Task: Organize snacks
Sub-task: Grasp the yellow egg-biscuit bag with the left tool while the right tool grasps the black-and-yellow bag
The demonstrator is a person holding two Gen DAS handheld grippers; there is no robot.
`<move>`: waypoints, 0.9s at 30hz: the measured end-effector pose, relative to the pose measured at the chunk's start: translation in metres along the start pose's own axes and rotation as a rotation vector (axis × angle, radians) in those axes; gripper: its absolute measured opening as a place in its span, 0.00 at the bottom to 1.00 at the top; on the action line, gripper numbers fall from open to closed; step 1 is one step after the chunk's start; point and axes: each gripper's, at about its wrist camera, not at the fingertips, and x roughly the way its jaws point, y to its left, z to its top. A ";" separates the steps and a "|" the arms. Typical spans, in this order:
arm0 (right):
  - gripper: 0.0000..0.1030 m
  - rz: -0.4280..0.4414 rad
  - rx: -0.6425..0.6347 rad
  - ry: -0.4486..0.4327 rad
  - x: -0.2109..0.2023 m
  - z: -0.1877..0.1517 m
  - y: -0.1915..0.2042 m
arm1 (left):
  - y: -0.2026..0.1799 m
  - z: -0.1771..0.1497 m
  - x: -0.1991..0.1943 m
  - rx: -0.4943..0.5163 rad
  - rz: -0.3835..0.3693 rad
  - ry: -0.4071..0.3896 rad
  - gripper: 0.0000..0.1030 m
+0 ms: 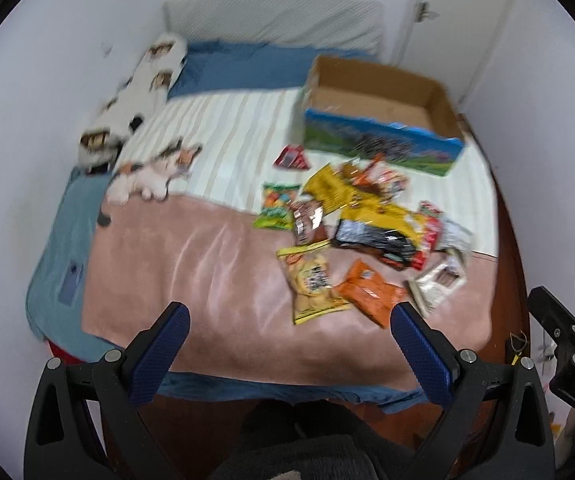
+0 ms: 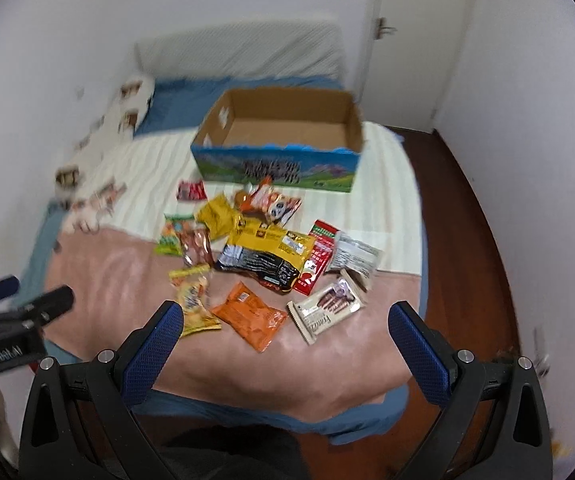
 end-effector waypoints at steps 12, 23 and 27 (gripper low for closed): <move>1.00 0.039 -0.423 0.317 0.226 0.047 0.047 | 0.022 0.008 0.177 -0.226 -0.090 0.333 1.00; 1.00 0.060 -0.943 0.473 0.362 0.044 0.100 | -0.009 -0.007 0.279 -0.362 -0.117 0.498 0.92; 0.97 0.077 -0.922 0.528 0.391 0.040 0.103 | -0.017 -0.005 0.295 -0.345 -0.079 0.510 0.67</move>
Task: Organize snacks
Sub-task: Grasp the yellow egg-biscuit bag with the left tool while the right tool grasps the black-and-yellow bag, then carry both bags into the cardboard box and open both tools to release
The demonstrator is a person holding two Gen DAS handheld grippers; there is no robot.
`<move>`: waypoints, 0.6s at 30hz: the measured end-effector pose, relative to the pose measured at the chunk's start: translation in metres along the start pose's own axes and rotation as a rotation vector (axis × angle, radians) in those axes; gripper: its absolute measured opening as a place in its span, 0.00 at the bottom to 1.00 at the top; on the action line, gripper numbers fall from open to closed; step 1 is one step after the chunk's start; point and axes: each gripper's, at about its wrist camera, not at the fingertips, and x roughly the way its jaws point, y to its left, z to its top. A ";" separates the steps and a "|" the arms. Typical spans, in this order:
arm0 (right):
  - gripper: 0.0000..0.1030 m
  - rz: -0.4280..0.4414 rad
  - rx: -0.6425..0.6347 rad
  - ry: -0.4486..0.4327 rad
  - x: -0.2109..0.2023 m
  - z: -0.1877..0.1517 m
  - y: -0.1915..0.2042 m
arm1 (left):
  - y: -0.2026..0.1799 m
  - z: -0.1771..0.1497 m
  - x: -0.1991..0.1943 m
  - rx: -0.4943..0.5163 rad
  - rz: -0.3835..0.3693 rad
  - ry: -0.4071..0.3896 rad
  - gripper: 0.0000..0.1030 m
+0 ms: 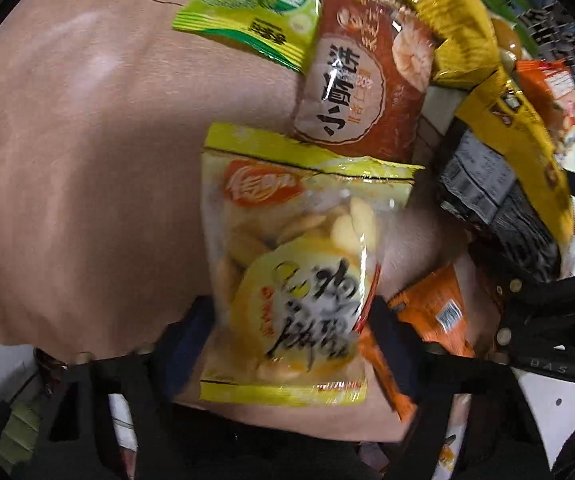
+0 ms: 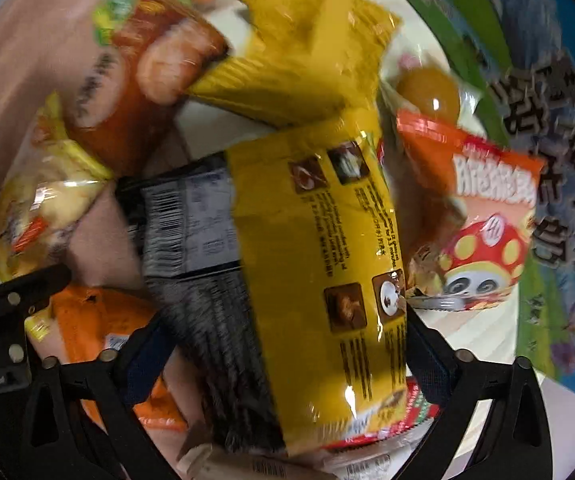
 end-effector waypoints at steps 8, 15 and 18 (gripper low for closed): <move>0.93 0.291 0.606 -0.040 0.002 -0.029 -0.043 | 0.001 0.016 -0.019 0.058 0.088 -0.078 0.48; 0.93 0.577 1.121 -0.067 0.021 -0.070 -0.046 | 0.006 0.033 -0.039 0.203 0.228 -0.182 0.48; 0.96 0.586 1.086 -0.048 0.024 -0.065 -0.030 | 0.013 0.046 -0.028 0.234 0.186 -0.131 0.48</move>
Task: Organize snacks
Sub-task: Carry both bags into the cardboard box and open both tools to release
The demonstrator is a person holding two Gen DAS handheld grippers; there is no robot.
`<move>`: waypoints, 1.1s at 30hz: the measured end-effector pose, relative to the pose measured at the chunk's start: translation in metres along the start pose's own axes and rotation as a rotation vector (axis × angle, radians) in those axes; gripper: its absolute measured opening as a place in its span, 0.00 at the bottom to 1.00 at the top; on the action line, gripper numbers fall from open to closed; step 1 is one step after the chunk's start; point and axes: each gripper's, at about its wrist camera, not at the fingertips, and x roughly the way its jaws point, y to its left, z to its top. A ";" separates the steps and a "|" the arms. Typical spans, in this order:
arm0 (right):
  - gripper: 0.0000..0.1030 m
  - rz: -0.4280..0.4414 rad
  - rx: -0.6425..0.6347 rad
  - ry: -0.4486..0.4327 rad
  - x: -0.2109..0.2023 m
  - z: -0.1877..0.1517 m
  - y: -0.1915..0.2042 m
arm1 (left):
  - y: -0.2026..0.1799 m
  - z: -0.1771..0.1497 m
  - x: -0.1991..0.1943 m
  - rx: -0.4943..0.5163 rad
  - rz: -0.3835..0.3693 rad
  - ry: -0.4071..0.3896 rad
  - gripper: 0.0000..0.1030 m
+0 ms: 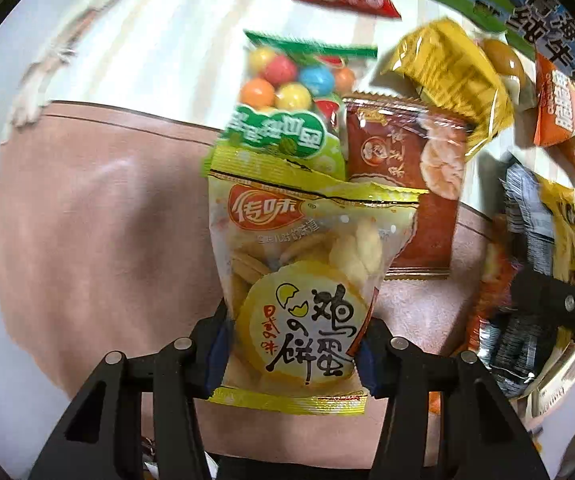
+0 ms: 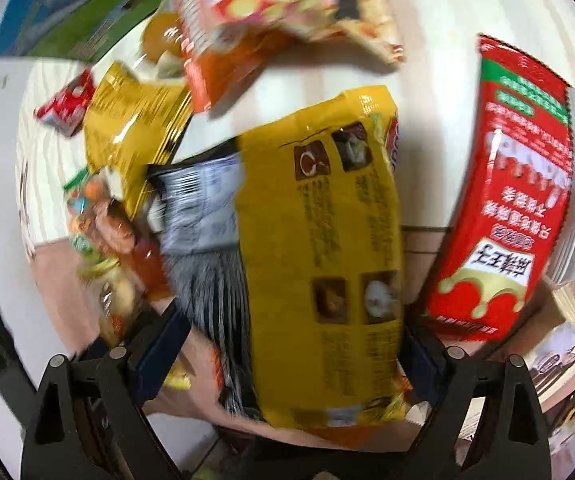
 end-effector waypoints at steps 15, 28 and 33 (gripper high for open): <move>0.85 -0.217 -0.055 -0.076 0.054 -0.019 0.055 | 0.077 -0.001 0.007 0.067 -0.091 -0.028 0.43; 0.79 0.056 0.059 -0.215 -0.005 -0.046 0.056 | 0.083 0.009 -0.101 0.135 -0.217 -0.116 0.43; 0.79 0.178 0.072 -0.318 -0.068 -0.026 0.061 | 0.061 0.056 -0.158 0.157 -0.296 -0.183 0.43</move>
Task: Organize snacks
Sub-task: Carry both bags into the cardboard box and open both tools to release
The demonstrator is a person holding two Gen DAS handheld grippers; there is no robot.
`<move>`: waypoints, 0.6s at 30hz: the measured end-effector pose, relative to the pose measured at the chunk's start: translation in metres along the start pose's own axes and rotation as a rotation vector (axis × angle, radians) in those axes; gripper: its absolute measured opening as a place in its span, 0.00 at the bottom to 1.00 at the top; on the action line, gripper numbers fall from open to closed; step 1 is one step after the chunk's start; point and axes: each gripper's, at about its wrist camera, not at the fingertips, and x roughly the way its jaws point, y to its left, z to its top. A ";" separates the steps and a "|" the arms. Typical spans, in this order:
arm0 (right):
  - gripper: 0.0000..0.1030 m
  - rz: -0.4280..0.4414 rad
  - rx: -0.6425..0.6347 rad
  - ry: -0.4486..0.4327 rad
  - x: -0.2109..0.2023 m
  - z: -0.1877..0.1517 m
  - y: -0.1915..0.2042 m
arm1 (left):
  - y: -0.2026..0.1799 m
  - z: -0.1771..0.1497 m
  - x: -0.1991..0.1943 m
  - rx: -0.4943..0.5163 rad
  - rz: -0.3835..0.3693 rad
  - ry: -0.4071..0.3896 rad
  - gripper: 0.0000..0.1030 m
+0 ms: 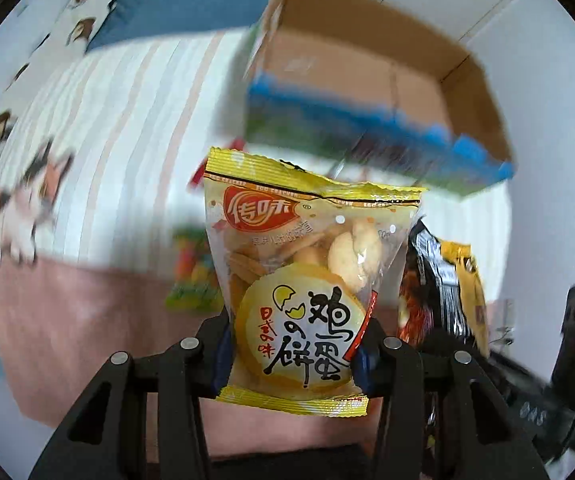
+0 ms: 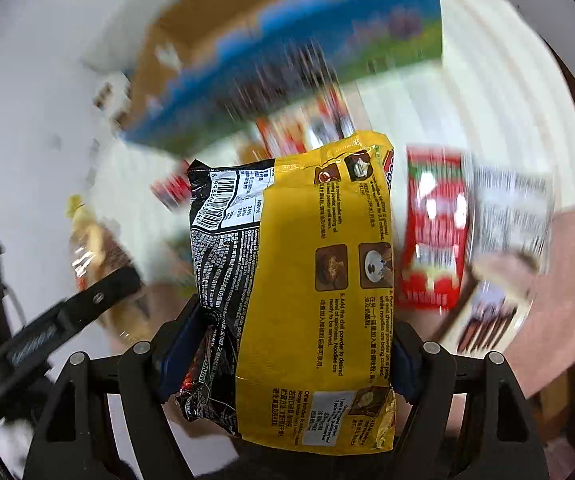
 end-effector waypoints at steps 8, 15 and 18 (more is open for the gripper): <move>0.79 0.032 -0.076 -0.200 -0.050 0.118 0.046 | -0.051 0.129 0.024 0.046 -0.027 -0.023 0.43; 0.79 -0.079 -0.141 -0.181 0.007 0.233 0.069 | -0.058 0.240 0.107 -0.018 -0.025 0.098 0.43; 0.79 -0.112 -0.151 -0.149 0.023 0.278 0.056 | -0.059 0.267 0.144 -0.036 -0.024 0.155 0.43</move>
